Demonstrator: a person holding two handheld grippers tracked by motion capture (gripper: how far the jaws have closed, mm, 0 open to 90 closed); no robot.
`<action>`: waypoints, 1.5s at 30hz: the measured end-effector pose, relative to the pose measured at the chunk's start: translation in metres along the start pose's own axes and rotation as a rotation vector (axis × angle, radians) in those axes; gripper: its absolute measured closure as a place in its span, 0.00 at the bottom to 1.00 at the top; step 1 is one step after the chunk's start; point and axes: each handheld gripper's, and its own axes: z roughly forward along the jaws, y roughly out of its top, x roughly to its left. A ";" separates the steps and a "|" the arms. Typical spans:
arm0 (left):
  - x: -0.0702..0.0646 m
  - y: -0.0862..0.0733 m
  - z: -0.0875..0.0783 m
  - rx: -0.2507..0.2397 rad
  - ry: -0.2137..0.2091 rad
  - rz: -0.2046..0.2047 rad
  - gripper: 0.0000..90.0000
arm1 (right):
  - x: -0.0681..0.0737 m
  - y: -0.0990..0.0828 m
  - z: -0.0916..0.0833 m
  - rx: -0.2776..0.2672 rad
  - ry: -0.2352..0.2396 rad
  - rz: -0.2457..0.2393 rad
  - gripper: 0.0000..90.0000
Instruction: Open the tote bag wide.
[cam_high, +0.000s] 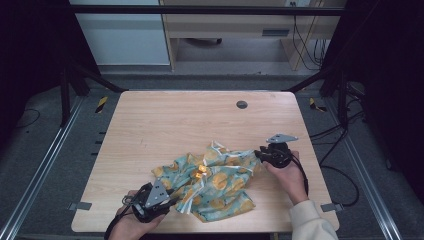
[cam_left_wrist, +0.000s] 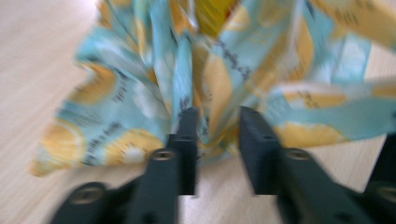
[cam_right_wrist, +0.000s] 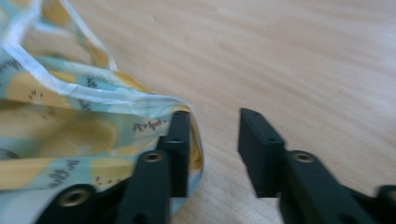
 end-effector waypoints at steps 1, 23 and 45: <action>0.001 0.001 -0.003 -0.024 0.004 -0.011 0.68 | 0.000 0.002 -0.006 -0.015 -0.005 0.002 0.61; 0.028 0.053 0.006 -0.084 0.094 -0.036 0.53 | 0.044 0.048 -0.057 -0.128 0.088 -0.104 0.37; 0.024 0.031 0.027 -0.009 0.043 -0.051 0.33 | 0.108 0.022 -0.051 -0.038 0.316 -0.324 0.20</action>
